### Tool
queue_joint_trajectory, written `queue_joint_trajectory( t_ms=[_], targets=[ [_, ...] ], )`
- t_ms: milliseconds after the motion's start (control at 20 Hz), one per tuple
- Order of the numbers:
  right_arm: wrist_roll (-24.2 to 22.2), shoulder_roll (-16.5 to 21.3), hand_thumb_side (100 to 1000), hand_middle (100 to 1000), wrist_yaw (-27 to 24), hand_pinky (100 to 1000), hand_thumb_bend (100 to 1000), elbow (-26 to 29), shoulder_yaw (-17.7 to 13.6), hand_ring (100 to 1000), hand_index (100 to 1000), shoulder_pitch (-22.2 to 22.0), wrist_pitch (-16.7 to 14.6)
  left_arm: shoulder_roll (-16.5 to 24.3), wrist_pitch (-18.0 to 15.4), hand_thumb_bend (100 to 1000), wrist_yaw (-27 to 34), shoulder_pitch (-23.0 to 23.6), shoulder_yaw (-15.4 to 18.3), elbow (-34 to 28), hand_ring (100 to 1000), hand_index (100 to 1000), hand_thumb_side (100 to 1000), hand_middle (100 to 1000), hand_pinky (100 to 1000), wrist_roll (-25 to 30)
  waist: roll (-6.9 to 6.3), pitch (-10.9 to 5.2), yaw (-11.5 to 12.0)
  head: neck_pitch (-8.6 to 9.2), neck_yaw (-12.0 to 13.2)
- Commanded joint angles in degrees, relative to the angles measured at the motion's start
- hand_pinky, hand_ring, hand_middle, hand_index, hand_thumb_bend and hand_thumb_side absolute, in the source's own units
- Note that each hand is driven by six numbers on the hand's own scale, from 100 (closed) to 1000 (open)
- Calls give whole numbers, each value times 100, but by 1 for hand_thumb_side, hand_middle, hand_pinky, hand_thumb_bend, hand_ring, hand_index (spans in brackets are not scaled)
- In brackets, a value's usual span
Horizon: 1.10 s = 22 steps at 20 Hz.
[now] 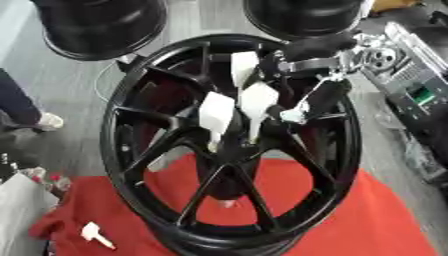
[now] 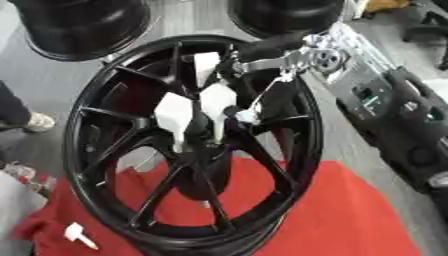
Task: Pull the pin out of the wheel hub.
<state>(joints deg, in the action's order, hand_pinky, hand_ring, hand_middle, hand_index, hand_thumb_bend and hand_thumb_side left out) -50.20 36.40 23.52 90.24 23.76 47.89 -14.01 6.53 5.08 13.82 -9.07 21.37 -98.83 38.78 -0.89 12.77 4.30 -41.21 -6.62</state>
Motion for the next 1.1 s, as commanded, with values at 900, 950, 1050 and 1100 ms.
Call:
queue_joint_trajectory(
  t_ms=[900,950,1050,1100],
  targets=[
    [287,-27,241,475,-239,515,100,-124,-83,312,594,86,-17,54,23,171,-13,-79,-27,-56,628,758,942,601,715,34,6,-44,43,-11,1],
    [303,-21,240,476,-278,514,100,-121,-97,312,594,96,3,55,25,171,-14,-77,-26,-55,628,758,942,600,715,33,8,-47,44,-12,2],
    [330,16,237,475,-359,511,100,-93,-127,311,590,101,35,56,29,172,-9,-78,-22,-55,628,758,940,599,715,26,15,-52,45,-11,0],
    [347,38,233,473,-411,508,100,-72,-148,310,585,101,52,58,31,173,-6,-80,-18,-56,628,758,940,599,715,20,18,-55,46,-11,0]
  ],
)
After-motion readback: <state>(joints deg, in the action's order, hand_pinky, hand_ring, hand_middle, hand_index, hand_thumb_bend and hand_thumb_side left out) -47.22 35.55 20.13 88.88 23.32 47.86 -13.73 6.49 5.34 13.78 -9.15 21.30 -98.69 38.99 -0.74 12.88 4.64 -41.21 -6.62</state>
